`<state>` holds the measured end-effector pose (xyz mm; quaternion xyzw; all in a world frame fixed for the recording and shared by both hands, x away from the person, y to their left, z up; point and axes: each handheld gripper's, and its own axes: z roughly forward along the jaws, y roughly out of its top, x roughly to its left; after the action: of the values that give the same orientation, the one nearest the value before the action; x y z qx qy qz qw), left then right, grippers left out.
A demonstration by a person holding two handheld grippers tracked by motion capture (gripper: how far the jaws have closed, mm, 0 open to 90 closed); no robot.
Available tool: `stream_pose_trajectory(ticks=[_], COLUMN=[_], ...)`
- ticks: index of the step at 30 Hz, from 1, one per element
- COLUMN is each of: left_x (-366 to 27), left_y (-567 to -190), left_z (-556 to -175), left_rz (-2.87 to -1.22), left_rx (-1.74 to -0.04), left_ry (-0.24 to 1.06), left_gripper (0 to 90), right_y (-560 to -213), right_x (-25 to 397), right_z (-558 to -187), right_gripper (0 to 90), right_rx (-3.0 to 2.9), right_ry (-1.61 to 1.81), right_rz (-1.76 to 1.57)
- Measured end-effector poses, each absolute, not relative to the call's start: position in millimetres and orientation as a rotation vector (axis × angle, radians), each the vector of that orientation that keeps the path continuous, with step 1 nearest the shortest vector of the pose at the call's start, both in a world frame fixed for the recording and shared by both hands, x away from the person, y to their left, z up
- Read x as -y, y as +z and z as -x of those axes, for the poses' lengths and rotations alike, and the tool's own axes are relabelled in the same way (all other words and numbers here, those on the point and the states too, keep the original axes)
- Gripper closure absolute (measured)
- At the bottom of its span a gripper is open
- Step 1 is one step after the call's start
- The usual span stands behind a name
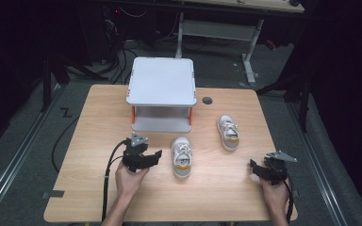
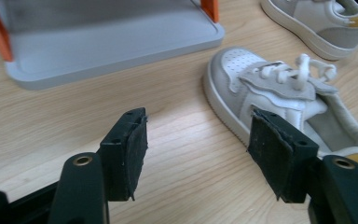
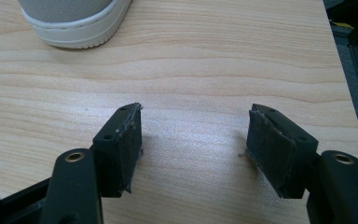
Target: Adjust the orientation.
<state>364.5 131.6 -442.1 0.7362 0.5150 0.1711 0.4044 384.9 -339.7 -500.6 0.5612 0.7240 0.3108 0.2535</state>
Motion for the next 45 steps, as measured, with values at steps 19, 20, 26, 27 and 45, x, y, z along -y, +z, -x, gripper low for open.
stream_pose_trajectory(ticks=[19,20,26,27,45], left_x=[-184,-186,-194,-197,-211], left_y=[-452,-454,-464,-468,-502], left_z=[-357,-356,-357,-358,-367], left_rz=[-1.763,-1.758,-1.763,-1.765,-1.755], left_rx=[-1.409,-1.418,-1.457,-1.472,-1.623], left_ry=[0.496,0.501,0.533,0.539,0.622], left_gripper=[36.4,36.4,36.4,36.4,36.2], right_y=[-501,-501,-499,-497,-447], right_x=[339,339,340,340,313], right_z=[-386,-386,-388,-389,-395], right_gripper=[35.9,36.0,41.9,44.5,49.3], right_rx=[-1.985,-1.986,-1.987,-2.000,-2.098], right_ry=[0.851,0.852,0.846,0.868,1.067], right_rz=[-1.511,-1.510,-1.521,-1.536,-1.342])
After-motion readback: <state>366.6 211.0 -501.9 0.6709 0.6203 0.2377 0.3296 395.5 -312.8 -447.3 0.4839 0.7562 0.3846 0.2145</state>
